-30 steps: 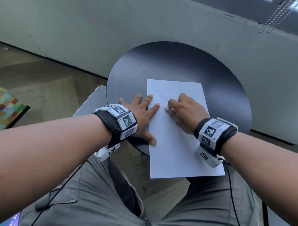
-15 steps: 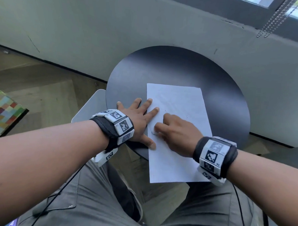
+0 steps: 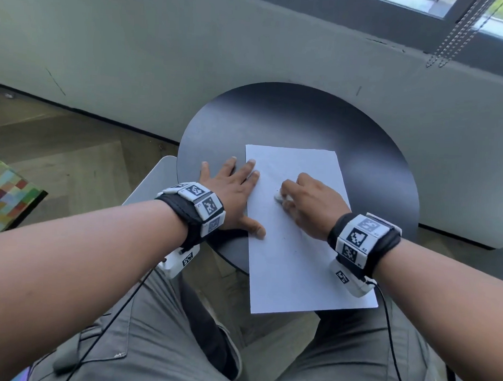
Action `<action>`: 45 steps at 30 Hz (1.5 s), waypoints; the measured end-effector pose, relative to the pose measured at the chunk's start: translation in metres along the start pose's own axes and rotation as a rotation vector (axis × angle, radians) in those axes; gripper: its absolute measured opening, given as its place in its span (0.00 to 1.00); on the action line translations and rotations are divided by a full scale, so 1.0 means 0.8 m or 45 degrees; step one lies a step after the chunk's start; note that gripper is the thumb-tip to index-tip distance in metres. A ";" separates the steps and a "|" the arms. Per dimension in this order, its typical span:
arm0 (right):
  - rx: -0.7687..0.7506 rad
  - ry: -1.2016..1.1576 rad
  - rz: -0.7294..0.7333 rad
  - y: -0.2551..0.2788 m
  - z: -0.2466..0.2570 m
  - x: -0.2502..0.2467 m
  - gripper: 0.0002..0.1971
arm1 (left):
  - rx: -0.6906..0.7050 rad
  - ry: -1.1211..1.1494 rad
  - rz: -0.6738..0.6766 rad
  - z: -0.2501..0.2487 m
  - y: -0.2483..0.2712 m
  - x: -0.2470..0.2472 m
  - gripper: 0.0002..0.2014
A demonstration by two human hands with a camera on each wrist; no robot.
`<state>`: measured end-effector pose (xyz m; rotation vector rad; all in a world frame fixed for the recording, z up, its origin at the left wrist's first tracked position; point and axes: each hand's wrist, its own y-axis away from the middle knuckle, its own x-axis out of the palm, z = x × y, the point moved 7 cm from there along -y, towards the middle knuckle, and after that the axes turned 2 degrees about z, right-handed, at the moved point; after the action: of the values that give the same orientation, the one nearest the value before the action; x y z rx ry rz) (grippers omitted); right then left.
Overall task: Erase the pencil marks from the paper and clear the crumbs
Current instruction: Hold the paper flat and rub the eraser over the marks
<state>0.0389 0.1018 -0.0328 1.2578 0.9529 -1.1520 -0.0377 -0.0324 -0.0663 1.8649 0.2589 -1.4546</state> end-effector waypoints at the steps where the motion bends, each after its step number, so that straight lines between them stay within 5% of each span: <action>1: -0.045 0.033 0.020 0.006 0.009 0.001 0.12 | 0.001 0.010 0.023 0.000 -0.001 0.003 0.69; 6: -0.281 0.147 0.108 0.021 0.062 0.008 0.08 | 0.006 0.024 0.072 0.001 0.000 0.008 0.66; 12: 0.029 0.068 0.013 -0.055 0.016 -0.024 0.07 | 0.016 0.028 0.049 0.003 -0.001 0.008 0.68; 18: -0.423 0.025 0.212 0.011 0.088 -0.002 0.09 | 0.038 0.071 0.049 0.002 0.004 0.019 0.65; 25: 0.031 -0.023 0.004 -0.056 0.017 -0.019 0.07 | 0.035 0.063 0.043 0.004 0.003 0.022 0.69; 31: -0.419 0.034 0.196 0.006 0.065 0.010 0.06 | 0.052 0.078 0.054 0.002 0.005 0.023 0.67; 38: 0.002 -0.021 -0.040 -0.046 0.007 -0.018 0.09 | 0.037 0.057 0.084 -0.001 0.006 0.020 0.67; 45: -0.274 0.082 0.180 -0.005 0.044 -0.001 0.07 | 0.034 0.056 0.124 -0.002 0.003 0.018 0.67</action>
<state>0.0321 0.0668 -0.0291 1.1733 0.9907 -0.8793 -0.0301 -0.0371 -0.0779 1.9059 0.1684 -1.3587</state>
